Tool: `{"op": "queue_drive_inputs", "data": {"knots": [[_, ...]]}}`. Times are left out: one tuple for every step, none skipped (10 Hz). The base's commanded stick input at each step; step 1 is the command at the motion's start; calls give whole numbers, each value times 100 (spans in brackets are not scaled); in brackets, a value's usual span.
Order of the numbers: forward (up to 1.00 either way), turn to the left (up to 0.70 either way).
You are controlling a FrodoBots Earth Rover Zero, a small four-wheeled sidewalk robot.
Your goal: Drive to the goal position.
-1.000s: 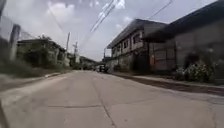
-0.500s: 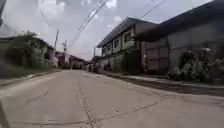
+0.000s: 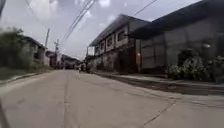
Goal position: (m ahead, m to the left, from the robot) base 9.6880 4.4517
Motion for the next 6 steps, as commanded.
{"op": "queue_drive_inputs", "data": {"knots": [[100, 0], [100, 0], [100, 0], [100, 0], [100, 0], [100, 0]]}}
